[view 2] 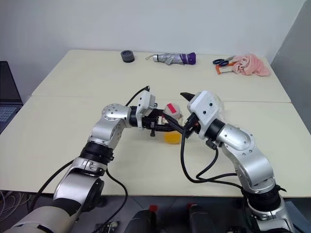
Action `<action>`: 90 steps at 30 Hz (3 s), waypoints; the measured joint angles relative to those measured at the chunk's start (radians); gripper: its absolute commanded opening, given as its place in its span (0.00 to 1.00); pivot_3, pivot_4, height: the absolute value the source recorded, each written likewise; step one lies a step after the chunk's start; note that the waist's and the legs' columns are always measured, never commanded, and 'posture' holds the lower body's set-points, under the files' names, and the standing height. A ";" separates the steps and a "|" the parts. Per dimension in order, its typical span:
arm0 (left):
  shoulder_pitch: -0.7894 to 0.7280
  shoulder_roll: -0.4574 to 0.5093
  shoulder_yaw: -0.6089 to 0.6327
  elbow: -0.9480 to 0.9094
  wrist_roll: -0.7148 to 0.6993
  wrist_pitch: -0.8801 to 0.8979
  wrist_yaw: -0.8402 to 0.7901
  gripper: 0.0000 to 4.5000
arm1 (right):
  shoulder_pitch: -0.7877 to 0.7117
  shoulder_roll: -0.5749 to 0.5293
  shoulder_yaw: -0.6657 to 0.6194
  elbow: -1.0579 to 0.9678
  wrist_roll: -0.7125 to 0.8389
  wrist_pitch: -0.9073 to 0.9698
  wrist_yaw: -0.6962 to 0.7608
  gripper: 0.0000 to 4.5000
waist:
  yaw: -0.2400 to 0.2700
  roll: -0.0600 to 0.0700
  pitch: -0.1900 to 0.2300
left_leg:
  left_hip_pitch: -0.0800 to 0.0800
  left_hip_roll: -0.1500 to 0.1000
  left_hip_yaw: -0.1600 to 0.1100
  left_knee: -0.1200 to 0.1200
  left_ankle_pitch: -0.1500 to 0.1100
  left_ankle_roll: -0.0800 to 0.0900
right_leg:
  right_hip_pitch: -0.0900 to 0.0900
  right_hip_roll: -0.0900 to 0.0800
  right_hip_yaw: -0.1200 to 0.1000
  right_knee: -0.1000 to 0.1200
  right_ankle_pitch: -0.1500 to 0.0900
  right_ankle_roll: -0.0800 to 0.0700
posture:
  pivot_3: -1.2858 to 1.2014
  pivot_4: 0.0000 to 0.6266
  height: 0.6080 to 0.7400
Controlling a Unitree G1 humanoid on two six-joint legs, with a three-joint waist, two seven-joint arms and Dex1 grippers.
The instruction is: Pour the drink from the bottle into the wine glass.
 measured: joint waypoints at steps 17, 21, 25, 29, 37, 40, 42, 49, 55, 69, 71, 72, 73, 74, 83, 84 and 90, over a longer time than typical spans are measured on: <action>0.000 0.000 0.000 0.004 0.003 0.000 0.001 0.39 | 0.031 -0.018 -0.030 -0.022 0.035 0.011 0.012 0.94 | 0.000 0.000 0.000 | 0.000 0.000 0.000 0.000 0.000 0.000 | 0.000 0.000 0.000 0.000 0.000 0.000 | 0.52 0.24 1.00; 0.000 0.000 0.000 0.006 0.003 0.000 0.001 0.39 | 0.032 -0.024 -0.030 -0.023 0.039 0.014 0.012 0.94 | 0.000 0.000 0.000 | 0.000 0.000 0.000 0.000 0.000 0.000 | 0.000 0.000 0.000 0.000 0.000 0.000 | 0.52 0.24 1.00; 0.000 0.000 0.000 0.009 0.003 0.000 0.001 0.39 | 0.032 -0.030 -0.031 -0.024 0.042 0.014 0.013 0.94 | 0.000 0.000 0.000 | 0.000 0.000 0.000 0.000 0.000 0.000 | 0.000 0.000 0.000 0.000 0.000 0.000 | 0.52 0.24 1.00; 0.000 0.000 0.000 0.010 0.004 0.000 0.001 0.39 | 0.035 -0.033 -0.032 -0.024 0.044 0.015 0.014 0.94 | 0.000 0.000 0.000 | 0.000 0.000 0.000 0.000 0.000 0.000 | 0.000 0.000 0.000 0.000 0.000 0.000 | 0.52 0.24 1.00; 0.000 0.000 0.000 0.011 0.004 0.000 0.001 0.39 | 0.041 -0.039 -0.037 -0.024 0.047 0.016 0.023 0.94 | 0.000 0.000 0.000 | 0.000 0.000 0.000 0.000 0.000 0.000 | 0.000 0.000 0.000 0.000 0.000 0.000 | 0.52 0.24 1.00; 0.000 0.000 0.000 0.011 0.004 -0.001 0.001 0.39 | 0.041 -0.040 -0.039 -0.024 0.047 0.016 0.026 0.94 | 0.000 0.000 0.000 | 0.000 0.000 0.000 0.000 0.000 0.000 | 0.000 0.000 0.000 0.000 0.000 0.000 | 0.52 0.24 1.00; -0.001 0.000 0.000 0.011 0.004 -0.001 0.001 0.39 | 0.042 -0.040 -0.043 -0.024 0.048 0.016 0.029 0.94 | 0.000 0.000 0.000 | 0.000 0.000 0.000 0.000 0.000 0.000 | 0.000 0.000 0.000 0.000 0.000 0.000 | 0.52 0.24 1.00; -0.004 0.000 0.000 0.014 0.004 -0.003 0.001 0.39 | 0.043 -0.040 -0.048 -0.024 0.050 0.016 0.032 0.94 | 0.000 0.000 0.000 | 0.000 0.000 0.000 0.000 0.000 0.000 | 0.000 0.000 0.000 0.000 0.000 0.000 | 0.52 0.24 1.00; -0.005 0.000 0.000 0.015 0.004 -0.004 0.001 0.39 | 0.045 -0.044 -0.052 -0.024 0.057 0.018 0.032 0.94 | 0.000 0.000 0.000 | 0.000 0.000 0.000 0.000 0.000 0.000 | 0.000 0.000 0.000 0.000 0.000 0.000 | 0.52 0.24 1.00; -0.005 0.001 0.001 0.016 0.005 -0.004 0.001 0.39 | 0.063 -0.061 -0.066 -0.031 0.067 0.019 0.033 0.94 | 0.000 0.000 0.000 | 0.000 0.000 0.000 0.000 0.000 0.000 | 0.000 0.000 0.000 0.000 0.000 0.000 | 0.52 0.24 1.00; -0.005 0.001 0.001 0.016 0.005 -0.004 0.001 0.39 | 0.063 -0.062 -0.066 -0.031 0.067 0.019 0.032 0.94 | 0.000 0.000 0.000 | 0.000 0.000 0.000 0.000 0.000 0.000 | 0.000 0.000 0.000 0.000 0.000 0.000 | 0.52 0.24 1.00; -0.005 0.001 0.001 0.016 0.005 -0.004 0.001 0.39 | 0.064 -0.062 -0.066 -0.031 0.068 0.019 0.032 0.94 | 0.000 0.000 0.000 | 0.000 0.000 0.000 0.000 0.000 0.000 | 0.000 0.000 0.000 0.000 0.000 0.000 | 0.52 0.24 1.00; -0.005 0.001 0.001 0.016 0.005 -0.004 0.001 0.39 | 0.064 -0.062 -0.066 -0.031 0.068 0.019 0.032 0.94 | 0.000 0.000 0.000 | 0.000 0.000 0.000 0.000 0.000 0.000 | 0.000 0.000 0.000 0.000 0.000 0.000 | 0.52 0.24 1.00; -0.004 0.001 0.001 0.016 0.005 -0.004 0.001 0.39 | 0.064 -0.062 -0.066 -0.031 0.068 0.019 0.032 0.94 | 0.000 0.000 0.000 | 0.000 0.000 0.000 0.000 0.000 0.000 | 0.000 0.000 0.000 0.000 0.000 0.000 | 0.52 0.24 1.00; -0.005 0.001 0.001 0.016 0.005 -0.008 -0.004 0.39 | 0.075 -0.074 -0.075 -0.031 0.080 0.027 0.040 0.94 | 0.000 0.000 0.000 | 0.000 0.000 0.000 0.000 0.000 0.000 | 0.000 0.000 0.000 0.000 0.000 0.000 | 0.52 0.24 1.00; -0.005 0.001 0.001 0.016 0.005 -0.008 -0.005 0.39 | 0.077 -0.076 -0.076 -0.031 0.081 0.028 0.044 0.94 | 0.000 0.000 0.000 | 0.000 0.000 0.000 0.000 0.000 0.000 | 0.000 0.000 0.000 0.000 0.000 0.000 | 0.52 0.24 1.00; -0.005 0.001 0.001 0.016 0.005 -0.009 -0.011 0.39 | 0.088 -0.109 -0.098 -0.034 0.125 0.045 0.086 0.94 | 0.000 0.000 0.000 | 0.000 0.000 0.000 0.000 0.000 0.000 | 0.000 0.000 0.000 0.000 0.000 0.000 | 0.52 0.24 1.00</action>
